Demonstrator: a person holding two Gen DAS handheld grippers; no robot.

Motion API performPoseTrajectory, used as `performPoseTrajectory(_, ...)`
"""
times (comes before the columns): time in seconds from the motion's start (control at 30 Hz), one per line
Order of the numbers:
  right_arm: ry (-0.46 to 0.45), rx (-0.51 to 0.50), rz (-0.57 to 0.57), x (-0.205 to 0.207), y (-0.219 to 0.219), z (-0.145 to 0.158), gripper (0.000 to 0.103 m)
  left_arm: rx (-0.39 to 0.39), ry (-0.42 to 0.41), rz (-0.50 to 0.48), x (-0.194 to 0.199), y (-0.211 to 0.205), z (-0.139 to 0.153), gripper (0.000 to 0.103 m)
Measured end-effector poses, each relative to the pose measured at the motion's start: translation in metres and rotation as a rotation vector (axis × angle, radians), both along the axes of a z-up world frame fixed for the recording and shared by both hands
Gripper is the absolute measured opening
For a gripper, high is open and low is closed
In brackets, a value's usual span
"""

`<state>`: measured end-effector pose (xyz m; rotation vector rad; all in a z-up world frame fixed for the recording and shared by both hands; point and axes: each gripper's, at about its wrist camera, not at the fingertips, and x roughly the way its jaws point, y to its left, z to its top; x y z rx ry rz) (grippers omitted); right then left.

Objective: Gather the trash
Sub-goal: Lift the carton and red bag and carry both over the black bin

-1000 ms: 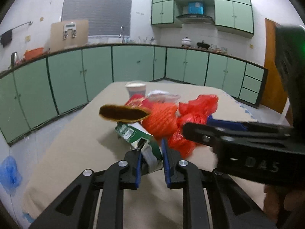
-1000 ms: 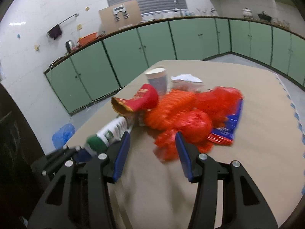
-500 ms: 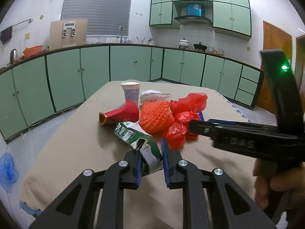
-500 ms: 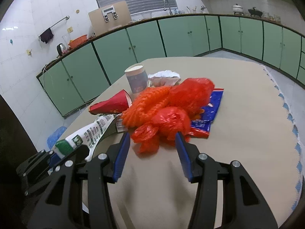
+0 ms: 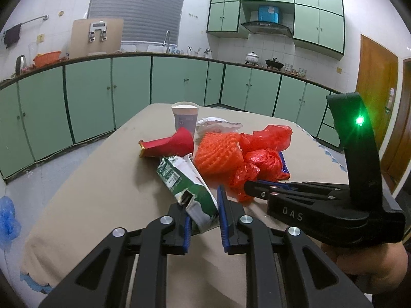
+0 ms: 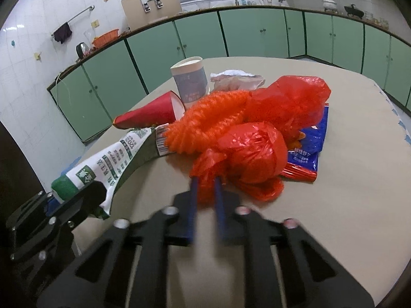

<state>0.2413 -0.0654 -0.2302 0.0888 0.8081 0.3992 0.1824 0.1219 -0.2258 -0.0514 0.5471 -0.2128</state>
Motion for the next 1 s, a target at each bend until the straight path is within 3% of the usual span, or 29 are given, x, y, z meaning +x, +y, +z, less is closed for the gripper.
performPoseTrajectory(0.27,-0.027,0.008,0.002,-0.028,-0.024,0.023,0.003,0.002,-0.013,0.001,-0.015,-0.004,0.011,0.018)
performPoseTrajectory(0.63,-0.072,-0.003,-0.008,-0.09,-0.067,0.059,0.003,-0.011,-0.043,-0.001,-0.064,-0.019,0.038,0.018)
performPoseTrajectory(1.0,-0.12,-0.011,-0.096,-0.125,-0.127,0.088,0.003,-0.012,-0.125,-0.103,-0.084,-0.062,0.081,0.018)
